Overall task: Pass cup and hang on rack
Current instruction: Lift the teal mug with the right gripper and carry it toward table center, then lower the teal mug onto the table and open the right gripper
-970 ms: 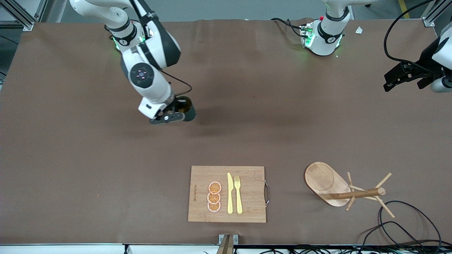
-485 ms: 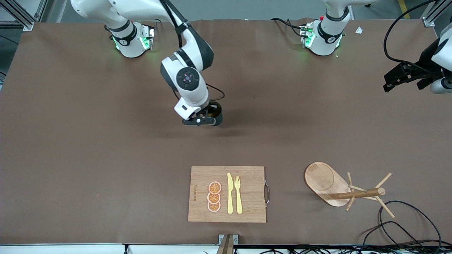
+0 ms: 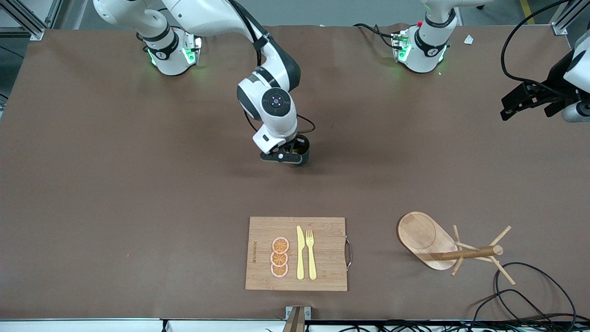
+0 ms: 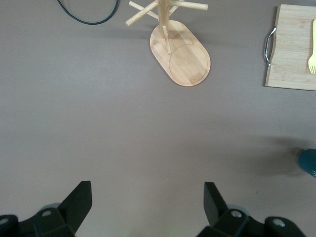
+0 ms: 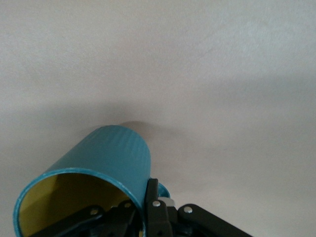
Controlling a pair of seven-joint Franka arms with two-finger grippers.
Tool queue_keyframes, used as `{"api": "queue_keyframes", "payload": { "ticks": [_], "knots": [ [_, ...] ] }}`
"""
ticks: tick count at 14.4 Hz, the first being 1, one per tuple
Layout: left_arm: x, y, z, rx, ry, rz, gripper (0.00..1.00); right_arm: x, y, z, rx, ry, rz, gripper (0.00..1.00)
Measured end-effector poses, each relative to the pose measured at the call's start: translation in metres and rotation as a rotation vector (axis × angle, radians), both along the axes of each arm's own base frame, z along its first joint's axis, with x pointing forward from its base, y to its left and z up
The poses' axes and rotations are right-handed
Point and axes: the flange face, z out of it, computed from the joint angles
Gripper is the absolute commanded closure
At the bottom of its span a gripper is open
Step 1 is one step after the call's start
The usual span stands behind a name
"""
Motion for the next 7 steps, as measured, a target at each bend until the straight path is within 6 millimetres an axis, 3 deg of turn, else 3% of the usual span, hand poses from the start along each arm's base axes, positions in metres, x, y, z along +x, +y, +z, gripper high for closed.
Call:
{"api": "queue_keyframes", "payload": {
  "ticks": [5, 7],
  "knots": [
    [-0.001, -0.001, 0.002, 0.0, -0.003, -0.002, 0.0, -0.013, 0.013, -0.015, -0.001, 0.004, -0.03, 0.94],
    [-0.001, -0.001, 0.002, 0.0, -0.003, -0.002, 0.0, -0.014, 0.014, -0.016, -0.001, 0.006, -0.032, 0.62]
  ]
}}
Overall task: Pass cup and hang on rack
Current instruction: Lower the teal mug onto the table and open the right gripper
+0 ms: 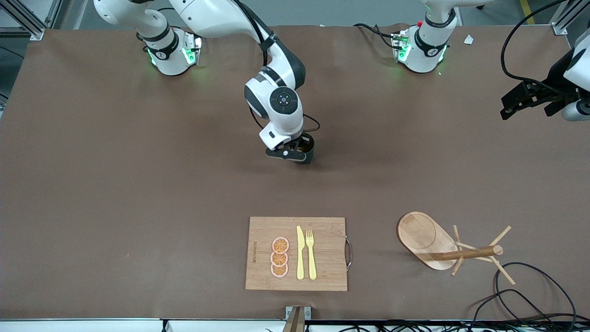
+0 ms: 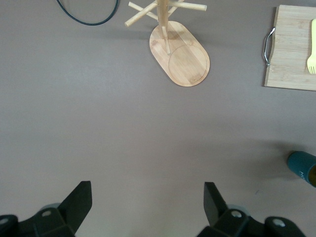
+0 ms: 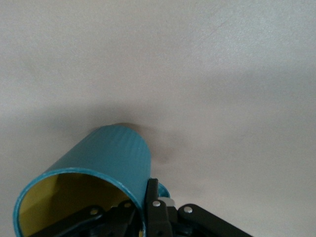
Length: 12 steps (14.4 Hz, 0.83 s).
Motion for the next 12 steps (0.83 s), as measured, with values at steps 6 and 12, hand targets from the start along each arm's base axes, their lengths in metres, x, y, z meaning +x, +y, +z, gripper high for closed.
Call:
{"api": "queue_keyframes", "payload": {
  "ticks": [6, 12],
  "knots": [
    [0.0, -0.001, 0.002, 0.0, -0.003, -0.001, 0.0, 0.004, -0.002, 0.002, -0.001, -0.005, -0.006, 0.0],
    [-0.001, -0.001, 0.002, 0.0, -0.001, 0.006, 0.0, 0.025, -0.028, 0.059, -0.021, 0.048, 0.07, 0.0]
  ]
}}
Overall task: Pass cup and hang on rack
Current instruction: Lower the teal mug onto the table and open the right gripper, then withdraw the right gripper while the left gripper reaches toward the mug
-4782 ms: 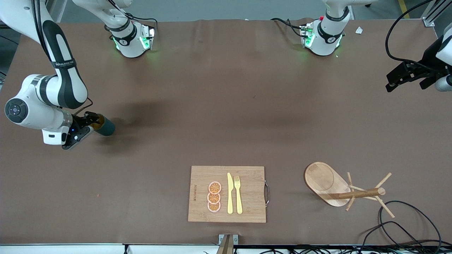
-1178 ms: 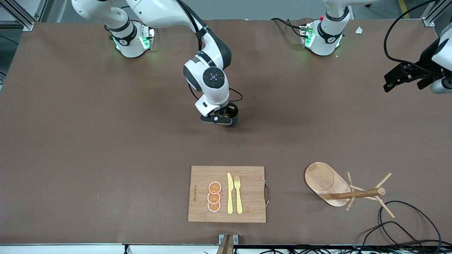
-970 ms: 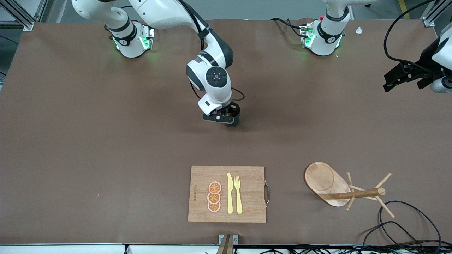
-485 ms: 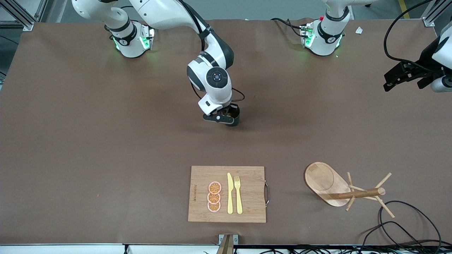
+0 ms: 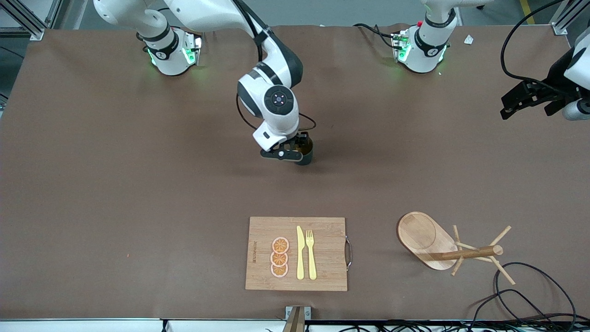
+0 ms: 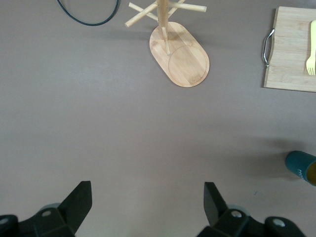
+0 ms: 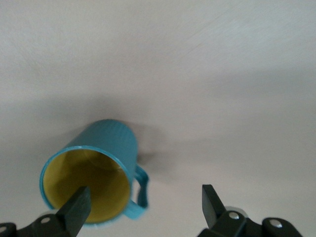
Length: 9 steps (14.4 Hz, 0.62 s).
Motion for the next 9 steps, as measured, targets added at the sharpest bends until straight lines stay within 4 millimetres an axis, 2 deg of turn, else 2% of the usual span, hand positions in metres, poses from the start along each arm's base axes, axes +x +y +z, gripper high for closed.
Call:
{"api": "queue_keyframes", "payload": {
  "ticks": [2, 4, 6, 9],
  "knots": [
    [0.0, 0.0, 0.0, 0.0, 0.005, 0.001, 0.0, 0.023, -0.039, 0.037, 0.005, 0.035, 0.051, 0.0],
    [-0.001, 0.0, -0.001, 0.001, 0.007, 0.001, 0.0, 0.049, -0.092, 0.07, 0.014, 0.068, 0.071, 0.0],
    [0.0, 0.0, -0.002, 0.001, 0.009, -0.001, 0.0, 0.071, -0.144, 0.096, 0.022, 0.087, 0.06, 0.0],
    [0.005, -0.009, -0.011, 0.0, 0.008, -0.015, 0.0, 0.095, -0.219, 0.123, 0.035, 0.097, 0.107, 0.0]
  ]
}}
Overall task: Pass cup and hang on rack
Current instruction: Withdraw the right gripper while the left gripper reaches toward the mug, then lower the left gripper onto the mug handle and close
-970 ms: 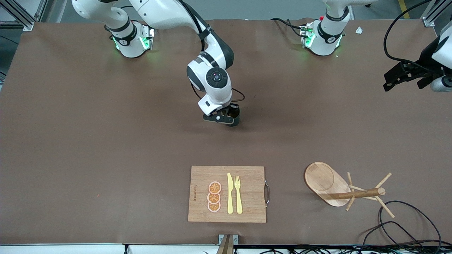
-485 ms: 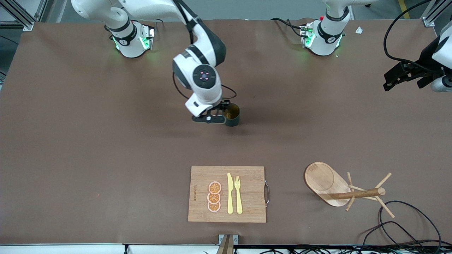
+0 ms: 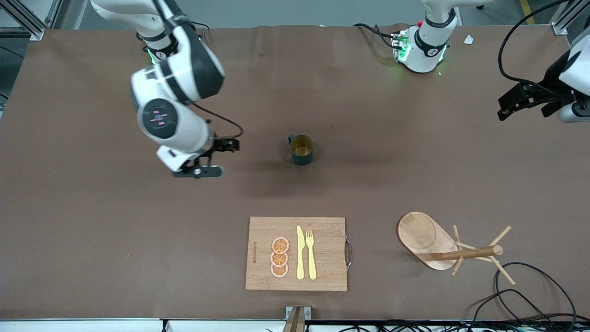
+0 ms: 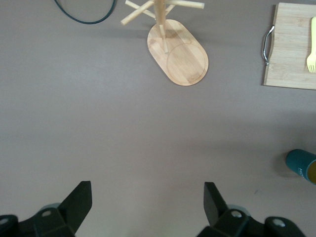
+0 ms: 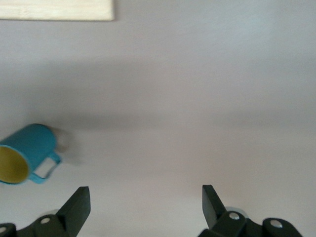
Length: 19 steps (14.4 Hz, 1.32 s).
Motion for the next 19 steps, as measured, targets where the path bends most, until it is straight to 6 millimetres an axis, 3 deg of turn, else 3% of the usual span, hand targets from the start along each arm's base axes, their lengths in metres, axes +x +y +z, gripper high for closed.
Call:
{"api": "queue_keyframes", "payload": {
  "ticks": [2, 4, 8, 10, 13, 16, 19],
  "knots": [
    [0.006, -0.02, -0.012, -0.003, -0.004, -0.034, 0.0, 0.012, -0.051, 0.016, -0.003, -0.005, 0.042, 0.0],
    [0.011, -0.053, -0.027, -0.01, -0.01, -0.033, 0.0, 0.019, -0.101, 0.032, -0.01, -0.004, 0.066, 0.0],
    [0.012, -0.136, -0.072, 0.007, 0.008, 0.051, 0.0, 0.024, -0.199, 0.054, 0.001, -0.002, 0.065, 0.0],
    [0.007, -0.183, -0.099, 0.052, 0.011, 0.112, 0.0, 0.022, -0.238, 0.059, -0.019, -0.007, 0.045, 0.0],
    [-0.016, -0.259, -0.138, 0.104, 0.019, 0.184, 0.0, 0.017, -0.272, 0.068, -0.024, -0.019, 0.006, 0.0],
    [-0.036, -0.318, -0.167, 0.155, -0.01, 0.216, 0.0, 0.012, -0.302, 0.08, -0.018, -0.037, -0.008, 0.0],
    [-0.062, -0.375, -0.19, 0.191, -0.064, 0.256, 0.0, 0.008, -0.317, 0.091, -0.019, -0.053, -0.007, 0.0]
  ]
}}
